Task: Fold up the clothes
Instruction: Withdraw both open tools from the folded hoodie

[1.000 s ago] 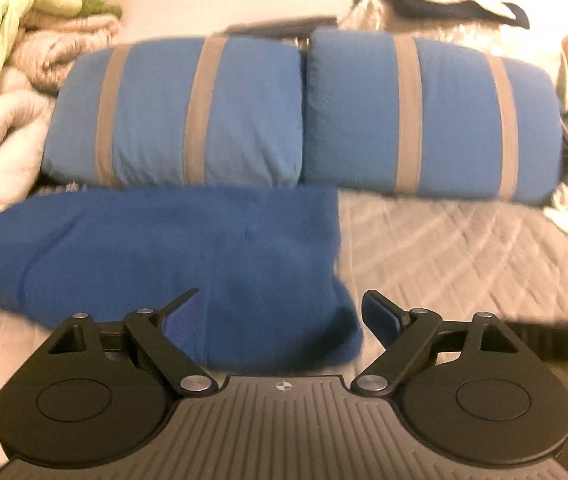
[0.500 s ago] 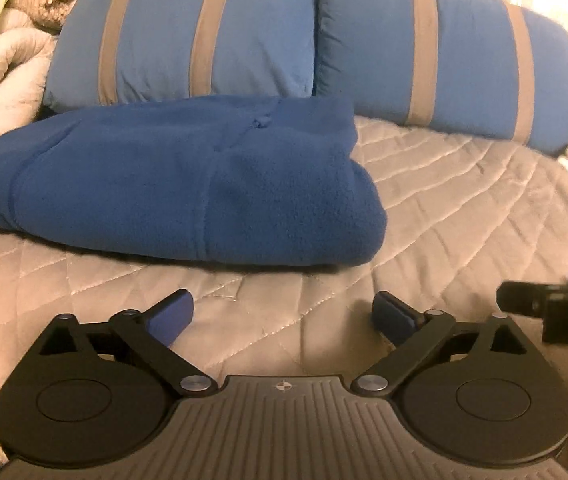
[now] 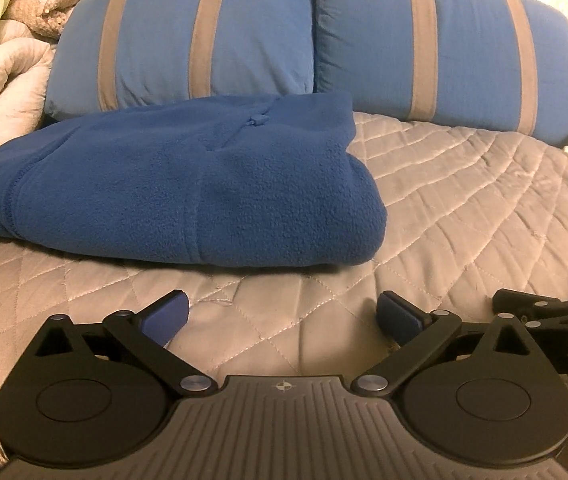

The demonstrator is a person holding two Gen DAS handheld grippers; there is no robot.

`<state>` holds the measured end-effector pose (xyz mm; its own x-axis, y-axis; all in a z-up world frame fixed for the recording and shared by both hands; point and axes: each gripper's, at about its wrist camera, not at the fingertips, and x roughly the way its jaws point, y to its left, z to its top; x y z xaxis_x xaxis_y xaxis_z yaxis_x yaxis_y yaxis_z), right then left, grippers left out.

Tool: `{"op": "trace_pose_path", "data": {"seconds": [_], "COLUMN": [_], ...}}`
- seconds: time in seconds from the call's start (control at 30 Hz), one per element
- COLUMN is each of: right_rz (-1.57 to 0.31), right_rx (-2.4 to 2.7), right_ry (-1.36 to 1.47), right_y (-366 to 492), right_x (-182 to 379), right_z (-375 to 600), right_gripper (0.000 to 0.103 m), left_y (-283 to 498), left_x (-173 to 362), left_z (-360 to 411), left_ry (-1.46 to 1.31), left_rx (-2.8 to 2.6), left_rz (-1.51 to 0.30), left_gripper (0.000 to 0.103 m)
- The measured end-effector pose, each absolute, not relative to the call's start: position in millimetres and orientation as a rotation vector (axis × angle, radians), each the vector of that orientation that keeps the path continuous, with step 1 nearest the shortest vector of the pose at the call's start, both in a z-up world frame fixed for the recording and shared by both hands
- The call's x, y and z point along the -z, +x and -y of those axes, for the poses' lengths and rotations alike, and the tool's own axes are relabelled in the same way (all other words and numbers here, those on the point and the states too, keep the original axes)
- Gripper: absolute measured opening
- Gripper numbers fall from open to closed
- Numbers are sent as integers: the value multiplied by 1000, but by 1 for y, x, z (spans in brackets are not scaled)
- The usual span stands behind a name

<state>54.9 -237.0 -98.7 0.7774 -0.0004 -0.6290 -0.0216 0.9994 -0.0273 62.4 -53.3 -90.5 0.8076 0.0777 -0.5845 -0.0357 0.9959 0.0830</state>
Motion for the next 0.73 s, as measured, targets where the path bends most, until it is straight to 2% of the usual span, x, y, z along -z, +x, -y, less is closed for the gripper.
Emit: {"op": "trace_pose_path", "data": {"seconds": [0.73], "right_rz": [-674], "right_rx": [-8], "right_ry": [-38], "right_y": [54], "right_x": [99], "right_z": [236], "right_gripper": [103], "left_y": [62], "left_x": [89], "left_z": [52], "left_ry": [65], "left_rx": [-63], "left_rz": [-625], "left_gripper": [101]}}
